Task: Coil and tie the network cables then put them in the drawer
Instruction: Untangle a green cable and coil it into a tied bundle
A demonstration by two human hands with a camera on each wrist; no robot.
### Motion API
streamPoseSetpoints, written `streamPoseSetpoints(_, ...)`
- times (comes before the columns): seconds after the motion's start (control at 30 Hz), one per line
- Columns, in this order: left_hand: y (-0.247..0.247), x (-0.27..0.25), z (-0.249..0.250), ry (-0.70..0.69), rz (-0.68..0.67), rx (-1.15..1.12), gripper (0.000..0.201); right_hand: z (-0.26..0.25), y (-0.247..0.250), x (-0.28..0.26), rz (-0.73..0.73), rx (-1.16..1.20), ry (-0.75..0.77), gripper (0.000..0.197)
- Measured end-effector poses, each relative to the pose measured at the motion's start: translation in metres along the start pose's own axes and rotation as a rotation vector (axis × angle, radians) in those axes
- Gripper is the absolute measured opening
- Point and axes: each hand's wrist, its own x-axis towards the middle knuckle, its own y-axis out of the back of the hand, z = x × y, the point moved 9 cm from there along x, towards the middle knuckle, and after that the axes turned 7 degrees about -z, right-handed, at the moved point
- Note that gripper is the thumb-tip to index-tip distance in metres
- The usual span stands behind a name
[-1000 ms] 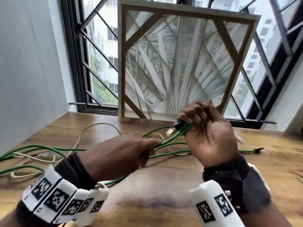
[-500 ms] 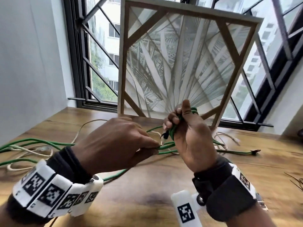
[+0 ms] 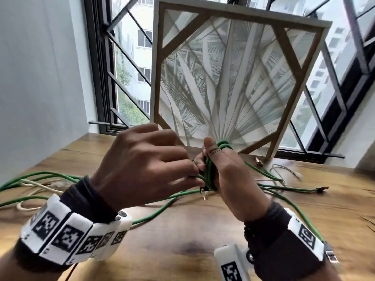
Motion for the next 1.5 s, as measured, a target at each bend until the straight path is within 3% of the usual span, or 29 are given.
streamPoseSetpoints(0.1,0.003,-0.001,0.0,0.005,0.038,-0.025,0.026,0.0,-0.01,-0.006,-0.041,-0.142,-0.032,0.05)
streamPoseSetpoints(0.23,0.001,-0.001,-0.006,0.036,0.011,-0.067,0.029,-0.002,-0.031,-0.008,-0.215,-0.169,-0.021,0.053)
streamPoseSetpoints(0.33,-0.007,0.001,-0.017,0.132,0.017,-0.192,0.031,0.001,-0.027,-0.007,-0.223,-0.05,-0.064,0.05)
streamPoseSetpoints(0.47,-0.023,-0.001,-0.031,0.269,0.0,-0.507,0.02,-0.001,-0.027,-0.008,-0.252,0.154,-0.102,0.031)
streamPoseSetpoints(0.6,-0.031,-0.004,-0.037,0.343,0.005,-0.72,0.013,-0.001,-0.028,-0.009,-0.307,0.271,-0.131,0.029)
streamPoseSetpoints(0.8,-0.047,-0.011,-0.047,0.549,0.021,-1.247,0.022,0.002,-0.028,-0.011,-0.314,0.386,-0.192,0.027)
streamPoseSetpoints(0.93,-0.055,-0.016,-0.052,0.662,-0.016,-1.285,0.023,0.003,-0.029,-0.012,-0.31,0.401,-0.207,0.03)
streamPoseSetpoints(1.03,-0.072,-0.024,-0.053,0.784,-0.149,-1.409,0.048,0.001,-0.034,-0.016,-0.349,0.384,-0.213,0.027)
streamPoseSetpoints(1.1,-0.077,-0.026,-0.048,0.788,-0.252,-1.47,0.058,-0.002,-0.045,-0.019,-0.425,0.4,-0.201,0.024)
streamPoseSetpoints(1.17,-0.074,-0.025,-0.044,0.761,-0.307,-1.478,0.055,-0.007,-0.053,-0.021,-0.474,0.42,-0.171,0.026)
streamPoseSetpoints(1.27,-0.072,-0.026,-0.039,0.752,-0.295,-1.558,0.048,-0.008,-0.056,-0.022,-0.483,0.408,-0.164,0.017)
streamPoseSetpoints(1.5,-0.073,-0.023,-0.032,0.764,-0.262,-1.766,0.036,-0.007,-0.056,-0.023,-0.447,0.412,-0.206,0.023)
